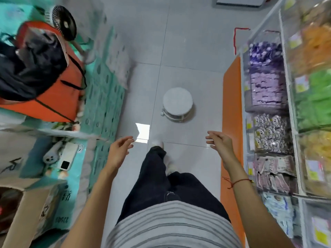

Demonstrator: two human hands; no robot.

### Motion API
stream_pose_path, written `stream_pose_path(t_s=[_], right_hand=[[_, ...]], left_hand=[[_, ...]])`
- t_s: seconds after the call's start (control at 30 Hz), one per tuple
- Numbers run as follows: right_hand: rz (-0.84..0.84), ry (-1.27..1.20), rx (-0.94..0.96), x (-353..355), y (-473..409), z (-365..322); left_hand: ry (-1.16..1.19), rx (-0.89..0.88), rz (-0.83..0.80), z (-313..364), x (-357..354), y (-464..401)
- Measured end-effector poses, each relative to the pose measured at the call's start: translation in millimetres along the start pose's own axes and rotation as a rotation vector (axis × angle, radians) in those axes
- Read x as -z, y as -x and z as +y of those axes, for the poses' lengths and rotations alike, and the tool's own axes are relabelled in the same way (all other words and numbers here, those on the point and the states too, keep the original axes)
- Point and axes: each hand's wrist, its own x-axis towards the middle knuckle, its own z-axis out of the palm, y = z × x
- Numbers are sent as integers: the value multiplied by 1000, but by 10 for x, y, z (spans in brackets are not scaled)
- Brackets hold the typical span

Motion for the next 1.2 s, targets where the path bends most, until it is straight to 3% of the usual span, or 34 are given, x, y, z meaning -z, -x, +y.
stream_pose_path(t_s=[0.23, 0.47, 0.6, 0.8, 0.93, 1.1, 1.2], right_hand=[[58, -63, -33, -180, -1036, -659], [305, -237, -49, 33, -1683, -1142], [432, -260, -117, 363, -1902, -1226], [457, -135, -187, 1054, -2536, -1240], [429, -61, -280, 1486, -3085, -1178], [544, 125, -500, 1756, -3650, -841], [602, 241, -554, 1812, -4007, -510]], left_hand=[[2, 26, -72, 952, -421, -1176], [-197, -93, -272, 2391, -1160, -2370], [-382, -189, -439, 3088, -1870, -2814], [-704, -405, -715, 3904, -3404, -3184], [-1063, -567, -911, 4115, -4524, -3372], [-1325, -659, -832, 3890, -5698, -3700], [-1456, -663, -872, 3566, -6268, -3978]])
